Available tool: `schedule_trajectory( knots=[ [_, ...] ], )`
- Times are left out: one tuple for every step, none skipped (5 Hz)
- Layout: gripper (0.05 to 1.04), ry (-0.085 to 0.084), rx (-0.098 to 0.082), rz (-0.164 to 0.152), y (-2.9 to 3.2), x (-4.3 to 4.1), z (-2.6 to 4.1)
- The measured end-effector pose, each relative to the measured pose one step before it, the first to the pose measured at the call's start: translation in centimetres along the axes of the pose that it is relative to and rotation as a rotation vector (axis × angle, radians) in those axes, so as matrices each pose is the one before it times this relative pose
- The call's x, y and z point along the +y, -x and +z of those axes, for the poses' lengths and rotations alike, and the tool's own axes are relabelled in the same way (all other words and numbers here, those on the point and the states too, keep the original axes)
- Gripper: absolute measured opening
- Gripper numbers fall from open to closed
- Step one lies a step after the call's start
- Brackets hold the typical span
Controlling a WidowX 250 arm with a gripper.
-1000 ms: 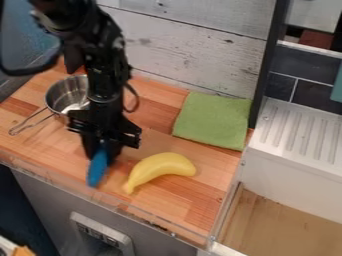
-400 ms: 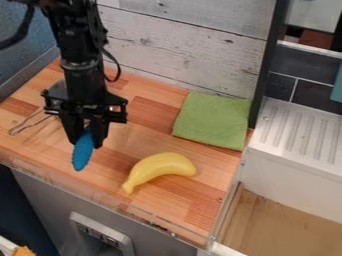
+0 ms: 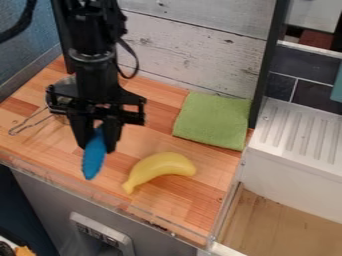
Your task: Put the fork in the lower right corner of the table
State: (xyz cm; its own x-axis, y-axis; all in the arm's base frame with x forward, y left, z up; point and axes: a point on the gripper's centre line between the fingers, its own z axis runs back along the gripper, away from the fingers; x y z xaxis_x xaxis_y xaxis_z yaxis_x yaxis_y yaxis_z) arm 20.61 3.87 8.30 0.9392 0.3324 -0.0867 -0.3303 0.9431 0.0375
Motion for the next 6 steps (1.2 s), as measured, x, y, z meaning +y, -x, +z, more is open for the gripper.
schedule_trajectory(
  knots=[
    [0.396,0.014,0.0112,-0.0625,2.261,-2.165,-0.566],
    [0.396,-0.0091,0.0099,-0.0746,2.155,-2.106,-1.104],
    [0.396,-0.0186,0.0247,-0.0678,1.041,-1.716,-1.766],
    [0.396,-0.0251,0.0267,-0.0513,0.27,-1.534,-1.574],
    [0.396,-0.0182,0.0441,0.0128,-0.366,-0.339,-1.101],
    [0.396,-0.0003,0.0206,0.0303,-1.129,0.58,-0.549]
  ],
)
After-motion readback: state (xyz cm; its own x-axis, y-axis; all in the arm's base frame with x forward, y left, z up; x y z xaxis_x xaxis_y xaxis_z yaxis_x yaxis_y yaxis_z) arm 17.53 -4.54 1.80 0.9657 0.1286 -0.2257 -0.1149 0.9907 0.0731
